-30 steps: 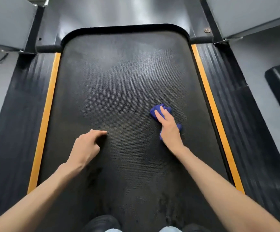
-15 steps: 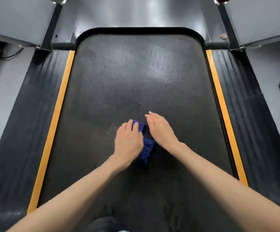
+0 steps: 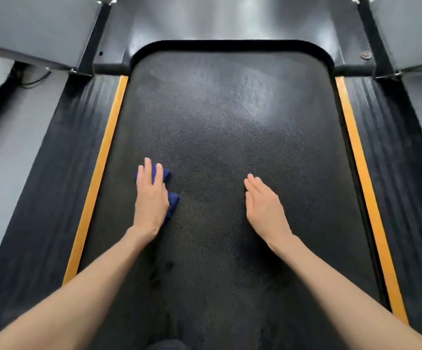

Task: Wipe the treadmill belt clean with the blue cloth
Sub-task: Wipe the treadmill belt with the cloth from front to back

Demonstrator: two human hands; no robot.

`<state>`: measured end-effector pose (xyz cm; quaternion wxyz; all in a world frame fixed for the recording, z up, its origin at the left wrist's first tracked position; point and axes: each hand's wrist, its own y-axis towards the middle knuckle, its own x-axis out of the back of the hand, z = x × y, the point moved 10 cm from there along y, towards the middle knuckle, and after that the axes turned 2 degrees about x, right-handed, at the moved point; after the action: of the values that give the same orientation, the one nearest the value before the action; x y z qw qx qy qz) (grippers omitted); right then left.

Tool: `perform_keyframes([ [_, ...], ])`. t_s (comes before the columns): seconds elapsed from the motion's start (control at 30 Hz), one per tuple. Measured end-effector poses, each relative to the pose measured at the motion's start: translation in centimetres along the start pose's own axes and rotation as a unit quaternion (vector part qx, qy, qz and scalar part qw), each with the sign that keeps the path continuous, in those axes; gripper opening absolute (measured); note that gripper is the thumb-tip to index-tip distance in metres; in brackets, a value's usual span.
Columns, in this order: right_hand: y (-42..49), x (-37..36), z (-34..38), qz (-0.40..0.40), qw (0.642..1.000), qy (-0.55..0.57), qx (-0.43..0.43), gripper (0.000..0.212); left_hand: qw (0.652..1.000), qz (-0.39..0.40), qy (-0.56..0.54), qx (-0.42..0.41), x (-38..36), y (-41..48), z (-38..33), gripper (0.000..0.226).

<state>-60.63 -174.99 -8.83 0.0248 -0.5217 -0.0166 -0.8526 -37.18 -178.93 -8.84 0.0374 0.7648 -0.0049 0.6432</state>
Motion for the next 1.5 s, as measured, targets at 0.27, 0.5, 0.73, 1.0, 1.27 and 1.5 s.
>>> perform_keyframes([
  [0.27,0.1,-0.3,0.3,-0.005,0.999,0.008,-0.034,0.044,0.973,0.042,-0.112,-0.199,-2.4,-6.5,-13.9,0.057],
  [0.5,-0.4,-1.0,0.2,0.032,0.997,-0.066,-0.018,0.049,0.994,-0.003,-0.036,-0.104,-0.8,-3.6,-1.6,0.074],
  [0.73,-0.6,-1.0,1.1,0.035,0.993,-0.104,-0.032,0.048,0.981,0.030,-0.167,-0.100,-1.2,-6.4,-6.4,0.058],
  [1.0,1.7,-2.2,5.1,0.112,0.980,-0.158,-0.036,0.069,0.988,0.000,-0.142,-0.065,0.3,-0.9,3.0,0.064],
  [1.27,4.6,-3.4,8.7,0.111,0.978,-0.157,0.076,0.047,0.982,0.022,-0.160,-0.096,-0.5,-3.5,-0.3,0.068],
  [1.5,6.3,-3.6,11.0,0.084,0.952,-0.283,0.085,0.018,0.983,-0.021,-0.169,-0.070,-0.5,0.5,3.1,0.046],
])
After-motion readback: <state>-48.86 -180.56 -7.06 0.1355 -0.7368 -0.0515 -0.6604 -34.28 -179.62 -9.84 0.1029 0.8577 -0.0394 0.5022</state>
